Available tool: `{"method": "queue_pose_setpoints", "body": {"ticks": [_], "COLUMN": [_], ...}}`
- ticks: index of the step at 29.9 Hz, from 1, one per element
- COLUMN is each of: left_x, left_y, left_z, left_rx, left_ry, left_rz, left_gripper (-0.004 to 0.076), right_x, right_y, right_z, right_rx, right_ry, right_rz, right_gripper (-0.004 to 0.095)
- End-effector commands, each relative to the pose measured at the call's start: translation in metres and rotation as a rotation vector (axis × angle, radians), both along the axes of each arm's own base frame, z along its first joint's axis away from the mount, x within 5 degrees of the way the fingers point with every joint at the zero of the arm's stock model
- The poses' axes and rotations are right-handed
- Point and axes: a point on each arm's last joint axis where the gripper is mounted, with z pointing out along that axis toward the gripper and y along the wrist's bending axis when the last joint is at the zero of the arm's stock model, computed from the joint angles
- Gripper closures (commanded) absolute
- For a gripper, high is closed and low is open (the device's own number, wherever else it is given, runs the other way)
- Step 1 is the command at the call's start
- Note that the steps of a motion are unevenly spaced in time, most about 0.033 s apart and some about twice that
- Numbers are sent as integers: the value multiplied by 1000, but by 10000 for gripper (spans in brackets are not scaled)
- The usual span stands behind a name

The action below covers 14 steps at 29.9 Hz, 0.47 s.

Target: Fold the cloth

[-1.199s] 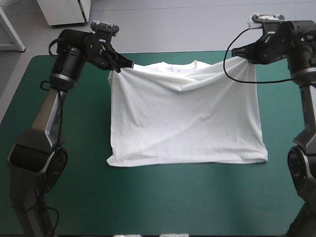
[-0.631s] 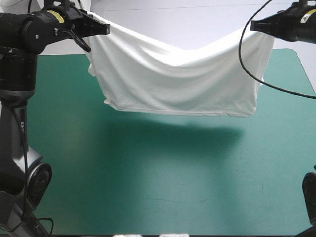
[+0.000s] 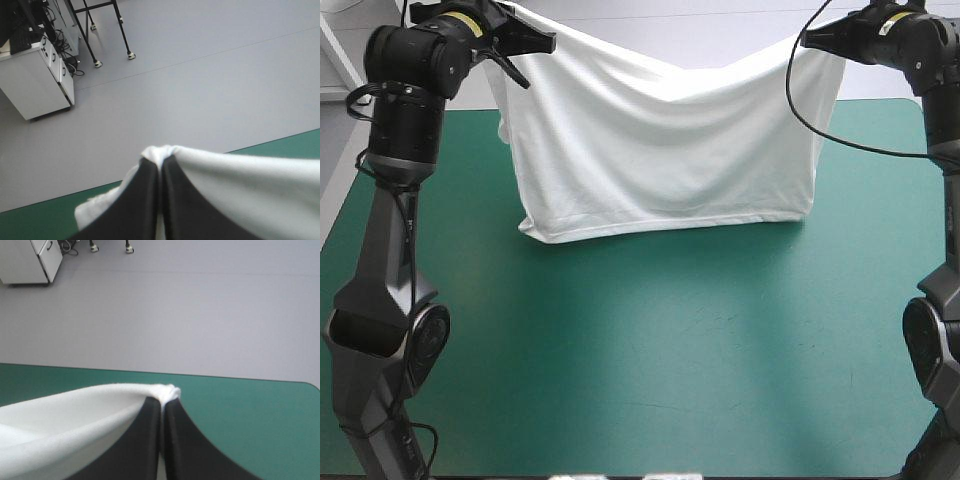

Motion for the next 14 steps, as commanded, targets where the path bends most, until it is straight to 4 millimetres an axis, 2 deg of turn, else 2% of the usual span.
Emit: {"method": "queue_pose_setpoints", "body": {"ticks": [1,4,7,11,14], "left_x": [-3,5,13,33,48], "left_y": [2,0,1,3,0], "left_z": [24,24,20,-6,-37], "left_rx": [-7,-14,-33,-67,-77], "left_ry": [-211,-275,-281,-147,23], "left_rz": [10,1,3,10,13], "left_gripper": [733,733,733,733,733], "right_x": [-14,-10,-6,6,16], "right_y": [-4,-4,-5,-5,-4], "right_z": [40,42,37,13,-8], "right_rx": [-1,-4,-13,-33,-31], "right_ry": [-267,-315,-288,-136,-11], "right_rz": [-20,-26,-31,-30,-28], "right_gripper": [925,925,925,925,925]}}
